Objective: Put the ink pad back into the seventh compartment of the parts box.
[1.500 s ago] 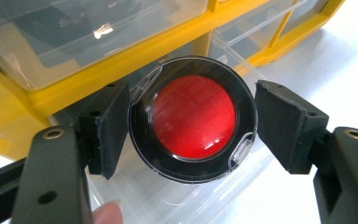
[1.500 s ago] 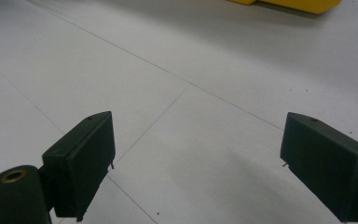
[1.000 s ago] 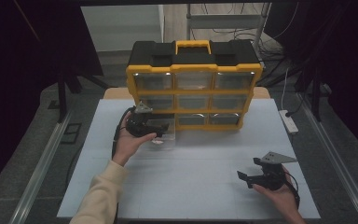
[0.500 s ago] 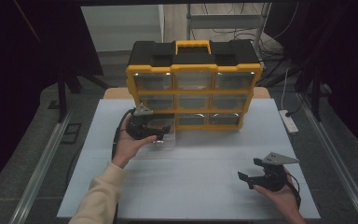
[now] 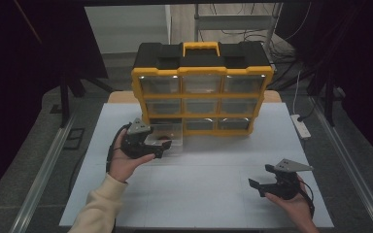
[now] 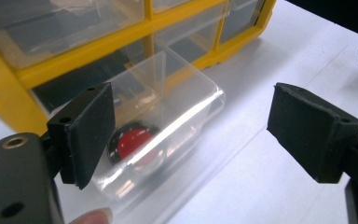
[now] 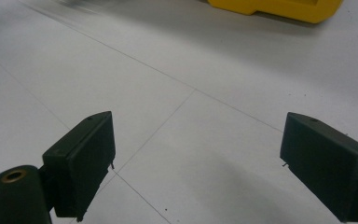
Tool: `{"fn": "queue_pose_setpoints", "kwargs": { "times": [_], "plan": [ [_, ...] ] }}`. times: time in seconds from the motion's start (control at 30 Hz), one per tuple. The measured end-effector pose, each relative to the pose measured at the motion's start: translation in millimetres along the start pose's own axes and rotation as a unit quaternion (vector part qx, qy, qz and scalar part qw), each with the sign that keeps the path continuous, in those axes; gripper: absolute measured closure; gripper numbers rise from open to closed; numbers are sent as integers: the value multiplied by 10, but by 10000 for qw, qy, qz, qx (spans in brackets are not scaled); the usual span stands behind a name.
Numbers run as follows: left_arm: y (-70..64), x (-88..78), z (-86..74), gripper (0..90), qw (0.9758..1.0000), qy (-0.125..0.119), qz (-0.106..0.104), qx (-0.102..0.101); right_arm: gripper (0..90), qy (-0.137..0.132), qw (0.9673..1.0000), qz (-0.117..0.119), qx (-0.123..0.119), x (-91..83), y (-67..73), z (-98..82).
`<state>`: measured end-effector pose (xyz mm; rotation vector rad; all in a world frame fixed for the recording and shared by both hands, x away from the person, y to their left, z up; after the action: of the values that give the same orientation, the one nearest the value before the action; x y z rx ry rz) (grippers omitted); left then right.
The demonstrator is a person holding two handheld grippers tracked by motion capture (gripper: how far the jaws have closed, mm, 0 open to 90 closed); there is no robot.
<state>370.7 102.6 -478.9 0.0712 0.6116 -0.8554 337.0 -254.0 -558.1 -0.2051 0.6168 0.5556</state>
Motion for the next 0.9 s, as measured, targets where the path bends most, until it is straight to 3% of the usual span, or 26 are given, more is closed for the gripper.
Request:
{"fn": "queue_pose_setpoints", "kwargs": {
  "times": [0.3,0.33,0.43,0.53,0.57,0.6,0.73,0.9],
  "plan": [
    [-82,-121,-339,161,9998,127,-54,-160,104,-96,10000,13,14,-25,11,28],
    [-79,-143,-439,161,9997,181,-6,-191,104,-100,9999,9,-4,-20,7,29],
    [-69,-168,-539,161,9994,229,17,-242,104,-98,10000,18,-10,-17,10,29],
    [-16,-225,-771,160,9988,317,111,-345,104,-90,10000,26,-23,-16,16,25],
    [-16,-225,-771,160,9988,317,111,-345,104,-90,10000,26,-23,-16,16,25],
    [33,-252,-891,160,9981,390,178,-437,104,-81,10000,30,-20,-12,18,22],
    [133,-303,-1077,160,9970,444,269,-568,104,-66,9999,67,-61,-5,37,21],
    [206,-312,-1167,160,9962,472,306,-671,104,-35,9999,72,-87,13,40,15]
  ]
}}
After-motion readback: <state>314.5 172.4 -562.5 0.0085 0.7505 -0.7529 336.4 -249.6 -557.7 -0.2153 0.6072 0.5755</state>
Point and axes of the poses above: each handheld gripper's, and its own axes: x roughly forward along the jaws, z roughly out of its top, y roughly to its left, the point moved 9 cm from there along x, roughly forward along the jaws, and after that the axes turned 10 degrees about -z, right-handed, at the moved point
